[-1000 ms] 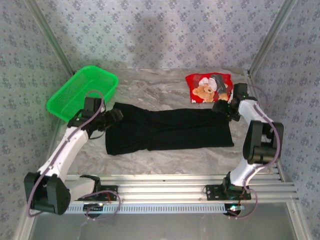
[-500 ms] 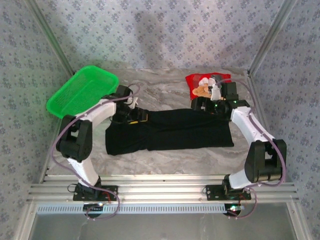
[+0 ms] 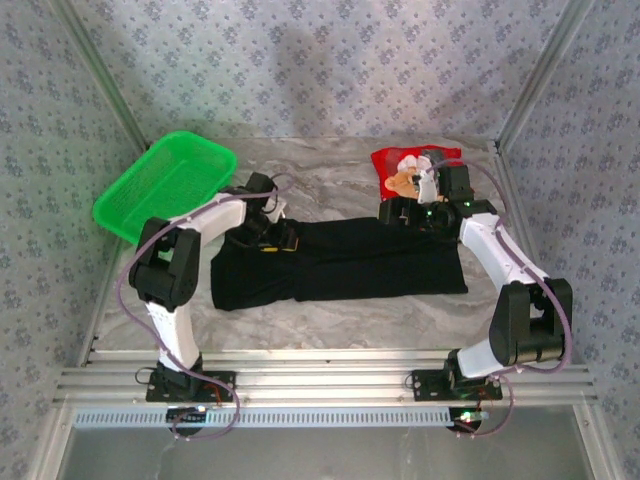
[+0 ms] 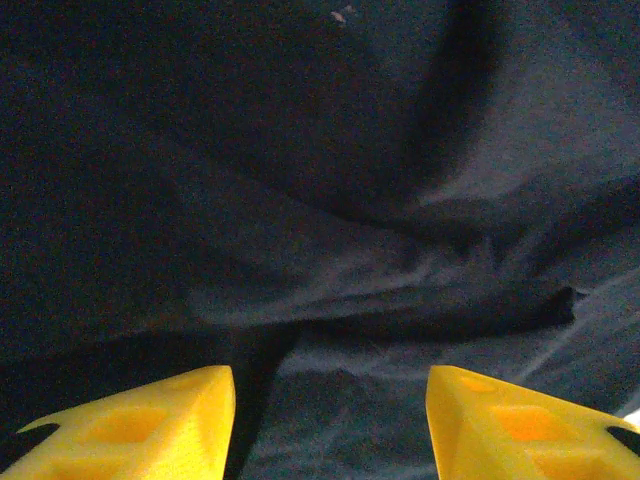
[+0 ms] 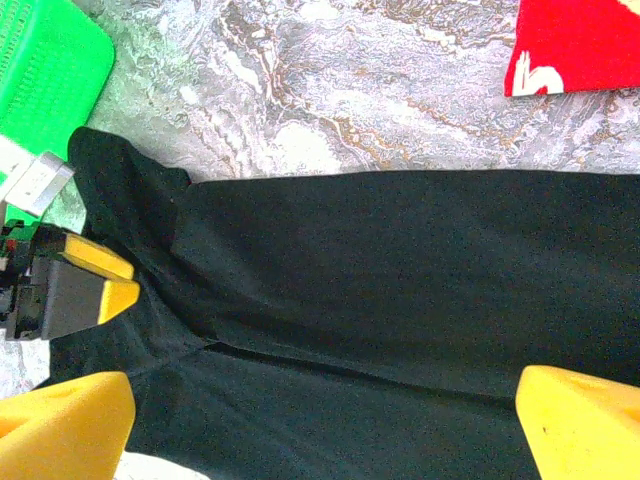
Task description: Fold and stack the t-shirts
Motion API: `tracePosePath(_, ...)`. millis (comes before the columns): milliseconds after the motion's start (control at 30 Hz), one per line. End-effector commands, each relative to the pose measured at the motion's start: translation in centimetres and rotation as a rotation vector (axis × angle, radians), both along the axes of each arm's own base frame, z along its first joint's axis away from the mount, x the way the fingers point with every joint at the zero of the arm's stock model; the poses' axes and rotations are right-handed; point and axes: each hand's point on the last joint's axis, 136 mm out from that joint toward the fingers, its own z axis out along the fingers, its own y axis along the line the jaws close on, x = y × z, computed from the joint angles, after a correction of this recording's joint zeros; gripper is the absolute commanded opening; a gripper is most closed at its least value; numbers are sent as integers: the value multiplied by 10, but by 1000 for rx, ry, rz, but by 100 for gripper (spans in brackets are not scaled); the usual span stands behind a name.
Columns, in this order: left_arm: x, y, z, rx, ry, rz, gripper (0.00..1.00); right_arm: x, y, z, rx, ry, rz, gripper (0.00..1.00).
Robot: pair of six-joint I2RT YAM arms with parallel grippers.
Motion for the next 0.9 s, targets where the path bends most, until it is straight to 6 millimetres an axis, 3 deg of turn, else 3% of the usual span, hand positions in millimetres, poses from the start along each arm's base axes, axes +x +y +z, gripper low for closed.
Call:
tracePosePath(0,0,-2,-7,33,-1,-28,51,-5,4,12,-3,-21,33,100)
tracePosePath(133,1,-15,-4,-10,-1,-48,45,-5,3,10,-9,-16,28,100)
tracePosePath(233,-5,-26,0,-37,-2,-89,32,-6,1,8,-15,-7,20,100)
tracePosePath(333,-15,-25,5,-40,-4,-105,20,-7,-1,5,-29,5,9,100)
tracePosePath(700,-49,-20,25,-54,-94,-170,17,-11,-13,-23,-72,86,-38,100)
tracePosePath(867,-69,-29,35,-56,-148,-252,17,-14,-44,-58,-174,237,-177,100)
